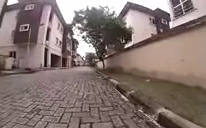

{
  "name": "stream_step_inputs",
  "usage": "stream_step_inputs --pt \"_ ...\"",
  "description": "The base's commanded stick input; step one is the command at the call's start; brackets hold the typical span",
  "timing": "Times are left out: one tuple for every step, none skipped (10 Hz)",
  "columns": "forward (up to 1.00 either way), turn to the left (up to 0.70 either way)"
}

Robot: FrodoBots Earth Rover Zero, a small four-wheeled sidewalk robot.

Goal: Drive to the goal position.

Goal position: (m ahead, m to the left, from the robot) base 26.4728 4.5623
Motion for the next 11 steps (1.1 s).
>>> stream_step_inputs --pt "0.50 0.22" --pt "0.50 0.00" --pt "0.50 0.00" --pt "0.50 0.00" --pt "0.50 0.00" --pt "0.50 0.00" --pt "0.50 0.00" --pt "0.50 0.00" --pt "0.50 0.00" --pt "0.50 0.00" --pt "0.50 0.00"
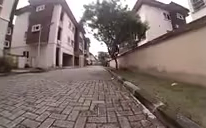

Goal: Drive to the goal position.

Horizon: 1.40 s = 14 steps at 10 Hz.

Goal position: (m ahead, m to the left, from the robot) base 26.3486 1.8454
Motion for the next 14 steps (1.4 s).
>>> stream_step_inputs --pt "0.50 0.00" --pt "0.50 0.00" --pt "0.50 0.00" --pt "0.50 0.00" --pt "0.50 0.00" --pt "0.50 0.00" --pt "0.50 0.00" --pt "0.50 0.00" --pt "0.50 0.00" --pt "0.50 0.00" --pt "0.50 0.00" --pt "0.50 0.00" --pt "0.50 0.00" --pt "0.50 0.00"
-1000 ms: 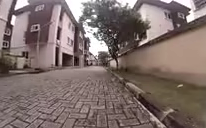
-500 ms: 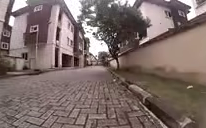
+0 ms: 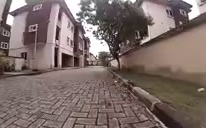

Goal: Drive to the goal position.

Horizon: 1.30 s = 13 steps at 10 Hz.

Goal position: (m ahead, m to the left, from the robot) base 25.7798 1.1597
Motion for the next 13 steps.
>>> stream_step_inputs --pt "0.50 0.00" --pt "0.50 0.00" --pt "0.50 0.00" --pt "0.50 0.00" --pt "0.50 0.00" --pt "0.50 -0.25" --pt "0.50 -0.42" --pt "0.50 -0.50" --pt "0.50 -0.35" --pt "0.50 -0.19" --pt "0.50 -0.04" --pt "0.50 0.00" --pt "0.50 0.00"
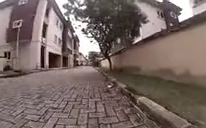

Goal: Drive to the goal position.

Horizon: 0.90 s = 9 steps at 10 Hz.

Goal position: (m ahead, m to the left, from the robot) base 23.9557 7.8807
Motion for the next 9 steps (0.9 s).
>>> stream_step_inputs --pt "0.50 0.00" --pt "0.50 0.00" --pt "0.50 0.00" --pt "0.50 0.00" --pt "0.50 0.00" --pt "0.50 0.00" --pt "0.50 0.00" --pt "0.50 0.00" --pt "0.50 0.00"
